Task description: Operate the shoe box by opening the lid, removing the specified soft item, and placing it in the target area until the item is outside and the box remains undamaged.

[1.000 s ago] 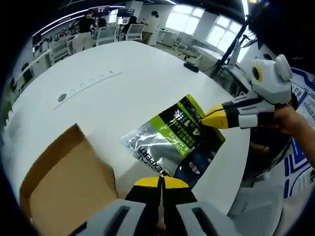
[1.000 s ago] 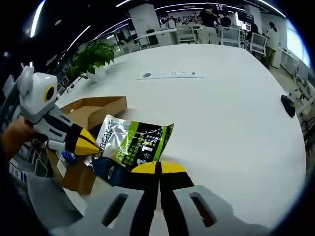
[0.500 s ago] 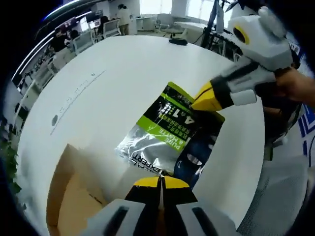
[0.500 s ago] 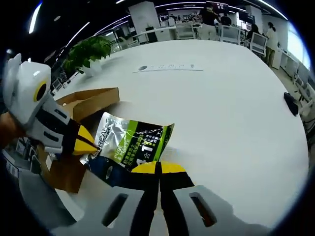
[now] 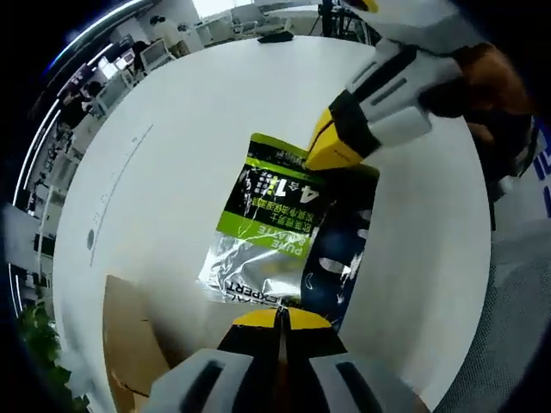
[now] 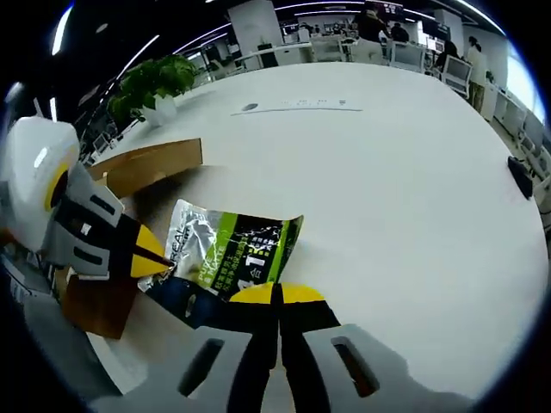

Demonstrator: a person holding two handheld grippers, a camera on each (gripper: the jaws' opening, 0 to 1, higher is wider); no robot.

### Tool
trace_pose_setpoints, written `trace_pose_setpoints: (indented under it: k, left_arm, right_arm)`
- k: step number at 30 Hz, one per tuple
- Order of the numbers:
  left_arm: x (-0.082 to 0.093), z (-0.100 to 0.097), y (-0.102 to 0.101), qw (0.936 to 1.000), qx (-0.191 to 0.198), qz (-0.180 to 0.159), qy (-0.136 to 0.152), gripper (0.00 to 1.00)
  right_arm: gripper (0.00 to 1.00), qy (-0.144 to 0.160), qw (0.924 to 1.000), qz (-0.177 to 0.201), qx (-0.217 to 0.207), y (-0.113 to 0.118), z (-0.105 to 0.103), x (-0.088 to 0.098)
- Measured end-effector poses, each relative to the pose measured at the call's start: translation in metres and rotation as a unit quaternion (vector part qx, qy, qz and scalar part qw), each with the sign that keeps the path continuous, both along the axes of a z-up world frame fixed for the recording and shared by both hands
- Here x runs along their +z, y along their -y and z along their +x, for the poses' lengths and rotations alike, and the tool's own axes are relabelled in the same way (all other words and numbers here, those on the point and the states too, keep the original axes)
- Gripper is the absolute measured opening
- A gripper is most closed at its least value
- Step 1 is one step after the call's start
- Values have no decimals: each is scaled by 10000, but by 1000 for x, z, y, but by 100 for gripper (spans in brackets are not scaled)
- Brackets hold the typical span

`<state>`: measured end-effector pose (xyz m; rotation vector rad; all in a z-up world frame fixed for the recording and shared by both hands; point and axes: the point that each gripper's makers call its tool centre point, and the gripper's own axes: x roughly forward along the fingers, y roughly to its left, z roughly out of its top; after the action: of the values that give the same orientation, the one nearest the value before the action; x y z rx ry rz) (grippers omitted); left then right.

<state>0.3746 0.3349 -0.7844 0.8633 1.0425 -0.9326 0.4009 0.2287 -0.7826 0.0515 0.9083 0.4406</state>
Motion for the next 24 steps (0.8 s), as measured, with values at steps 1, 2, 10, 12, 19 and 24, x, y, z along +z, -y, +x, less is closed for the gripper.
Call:
trace_pose_setpoints:
  k: [1, 2, 10, 12, 19, 24]
  left_arm:
    - [0, 0, 0, 10000, -58, 31, 40, 1]
    - [2, 0, 1, 9999, -110, 47, 98, 1]
    - [1, 4, -1, 9995, -183, 88, 249, 2]
    - [3, 3, -2, 9992, -237, 110, 319, 3]
    - [18, 6, -4, 9972, -368, 98, 650, 3]
    - [33, 5, 6, 9970, -115, -395, 661, 3]
  right_arm:
    - [0, 1, 10000, -52, 8, 1, 1, -2]
    - [0, 37, 10000, -82, 22, 1, 2, -3]
    - [0, 92, 9999, -116, -22, 2, 6, -4]
    - [0, 96, 9997, -193, -65, 1, 6, -5]
    - [0, 106, 9990, -401, -136, 4, 5, -8]
    - [0, 145, 9989, -456, -25, 3, 6, -8]
